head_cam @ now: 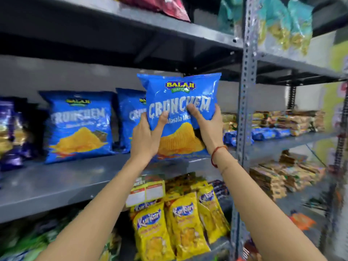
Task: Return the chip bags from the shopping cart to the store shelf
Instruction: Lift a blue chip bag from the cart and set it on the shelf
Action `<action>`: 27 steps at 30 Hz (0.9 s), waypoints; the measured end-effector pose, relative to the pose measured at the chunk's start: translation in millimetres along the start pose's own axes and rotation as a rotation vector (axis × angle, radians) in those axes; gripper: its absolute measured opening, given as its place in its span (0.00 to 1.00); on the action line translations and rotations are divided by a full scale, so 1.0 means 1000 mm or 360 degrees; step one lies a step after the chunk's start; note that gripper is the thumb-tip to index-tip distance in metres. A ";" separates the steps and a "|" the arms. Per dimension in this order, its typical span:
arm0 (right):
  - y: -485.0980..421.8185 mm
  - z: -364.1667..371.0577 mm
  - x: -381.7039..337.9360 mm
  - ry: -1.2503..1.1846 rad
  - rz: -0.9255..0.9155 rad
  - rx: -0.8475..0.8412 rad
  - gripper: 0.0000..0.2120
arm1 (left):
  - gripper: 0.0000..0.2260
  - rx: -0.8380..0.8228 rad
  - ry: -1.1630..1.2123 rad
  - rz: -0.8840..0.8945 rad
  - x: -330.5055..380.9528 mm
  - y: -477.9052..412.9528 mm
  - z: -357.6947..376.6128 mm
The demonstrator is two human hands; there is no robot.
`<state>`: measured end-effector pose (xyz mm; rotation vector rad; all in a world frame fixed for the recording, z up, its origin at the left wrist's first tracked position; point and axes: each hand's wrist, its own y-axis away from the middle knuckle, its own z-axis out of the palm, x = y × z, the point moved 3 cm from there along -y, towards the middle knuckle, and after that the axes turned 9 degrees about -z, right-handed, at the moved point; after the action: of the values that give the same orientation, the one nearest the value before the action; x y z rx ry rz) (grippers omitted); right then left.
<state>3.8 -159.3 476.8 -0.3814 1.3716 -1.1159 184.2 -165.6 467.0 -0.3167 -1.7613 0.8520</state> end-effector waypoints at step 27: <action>-0.039 0.083 0.123 0.0113 0.0391 -0.0412 0.32 | 0.52 -0.0307 -0.0193 -0.0654 -0.099 -0.047 -0.002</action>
<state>40.7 -307.0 455.7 -0.3504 1.5850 -0.7589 231.3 -256.4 427.8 -0.0222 -1.9363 0.4152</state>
